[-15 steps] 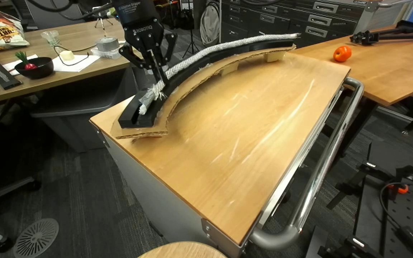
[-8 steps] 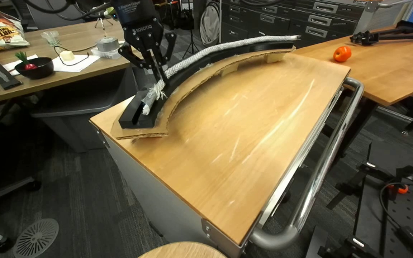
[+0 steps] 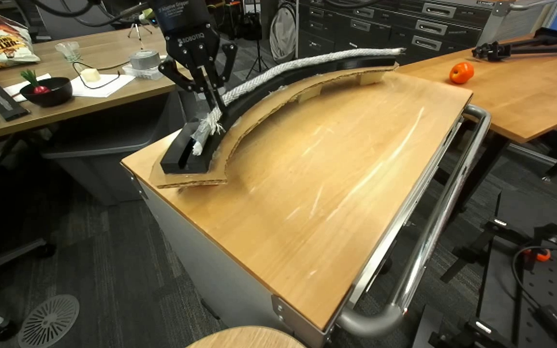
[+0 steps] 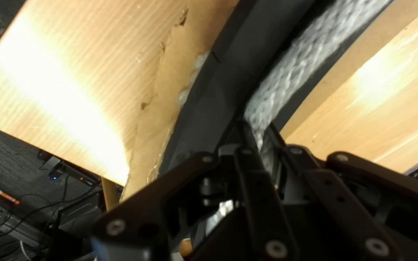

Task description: Put the white rope on the black board

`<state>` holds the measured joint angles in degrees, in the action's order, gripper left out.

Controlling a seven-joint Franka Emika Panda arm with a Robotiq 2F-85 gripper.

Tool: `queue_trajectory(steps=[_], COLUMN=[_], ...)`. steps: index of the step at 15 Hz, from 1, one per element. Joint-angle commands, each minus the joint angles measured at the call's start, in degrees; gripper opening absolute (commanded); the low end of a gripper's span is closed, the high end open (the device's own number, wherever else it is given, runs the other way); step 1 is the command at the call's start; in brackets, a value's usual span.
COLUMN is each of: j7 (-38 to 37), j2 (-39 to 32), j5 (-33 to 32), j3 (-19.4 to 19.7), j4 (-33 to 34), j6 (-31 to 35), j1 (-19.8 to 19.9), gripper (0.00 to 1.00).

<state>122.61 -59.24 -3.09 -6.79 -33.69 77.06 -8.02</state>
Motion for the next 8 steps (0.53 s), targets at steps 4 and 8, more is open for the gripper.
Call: queue_trajectory(steps=[4,8], j7=[-1.5,-2.0], j2=[-2.0,-2.3], j5=[1.2,1.9], j3=[-0.8,-1.4], j4=[3.5,4.0], j6=[-2.3,-1.5], j1=[-0.4,-0.3], gripper=[0.09,0.09])
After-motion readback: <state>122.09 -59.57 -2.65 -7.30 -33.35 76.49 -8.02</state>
